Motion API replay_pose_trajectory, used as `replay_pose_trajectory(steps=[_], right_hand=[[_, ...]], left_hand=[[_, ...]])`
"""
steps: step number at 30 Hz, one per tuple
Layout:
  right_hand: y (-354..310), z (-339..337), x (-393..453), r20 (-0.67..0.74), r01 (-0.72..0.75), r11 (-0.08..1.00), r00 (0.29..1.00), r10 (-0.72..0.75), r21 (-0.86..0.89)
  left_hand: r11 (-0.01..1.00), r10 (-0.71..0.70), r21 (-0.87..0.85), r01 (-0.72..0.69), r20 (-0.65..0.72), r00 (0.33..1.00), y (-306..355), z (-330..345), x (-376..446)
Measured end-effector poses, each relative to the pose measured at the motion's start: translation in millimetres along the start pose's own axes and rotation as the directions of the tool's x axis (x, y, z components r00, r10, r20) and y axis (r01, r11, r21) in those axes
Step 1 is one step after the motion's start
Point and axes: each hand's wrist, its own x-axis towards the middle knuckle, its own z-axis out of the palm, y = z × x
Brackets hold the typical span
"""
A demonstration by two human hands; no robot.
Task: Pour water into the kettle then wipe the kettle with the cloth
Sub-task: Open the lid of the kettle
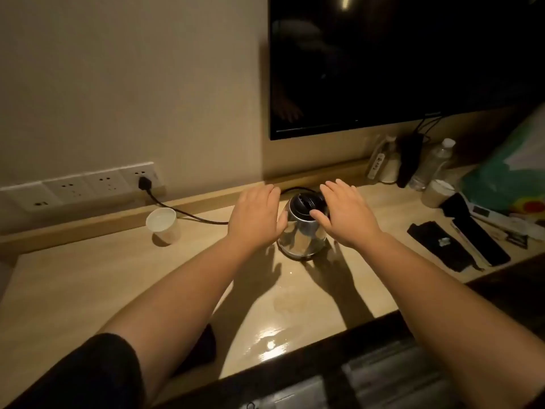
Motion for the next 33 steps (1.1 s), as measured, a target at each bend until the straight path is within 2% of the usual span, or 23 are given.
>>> replay_pose_trajectory(steps=[5, 12, 18, 24, 29, 33], right_hand=[[-4.5, 22.3, 14.8, 0.075, -0.037, 0.999, 0.997, 0.035, 0.021], [5.5, 41.8, 24.4, 0.078, 0.0, 0.996, 0.997, -0.007, 0.09], [14.3, 51.3, 34.6, 0.029, 0.148, 0.981, 0.988, -0.153, 0.127], [25.5, 57.4, 40.0, 0.07, 0.237, 0.969, 0.968, -0.242, 0.061], [32.7, 59.3, 43.2, 0.058, 0.268, 0.963, 0.961, -0.269, 0.025], [37.1, 57.6, 45.4, 0.053, 0.252, 0.964, 0.965, -0.257, 0.085]], left_hand=[[0.999, 0.0, -0.048, 0.002, 0.04, 0.999, -6.6, 38.5, 1.0], [0.987, 0.011, -0.159, 0.001, 0.077, 0.997, 2.5, 83.2, 3.0], [0.969, -0.095, -0.221, 0.109, 0.071, 0.993, 13.0, 95.1, 5.2], [0.948, -0.164, -0.271, 0.17, 0.043, 0.985, 23.0, 101.5, 6.2], [0.933, -0.224, -0.273, 0.235, 0.07, 0.972, 26.9, 111.9, 8.2], [0.937, -0.245, -0.235, 0.256, 0.076, 0.966, 28.1, 115.2, 8.1]])
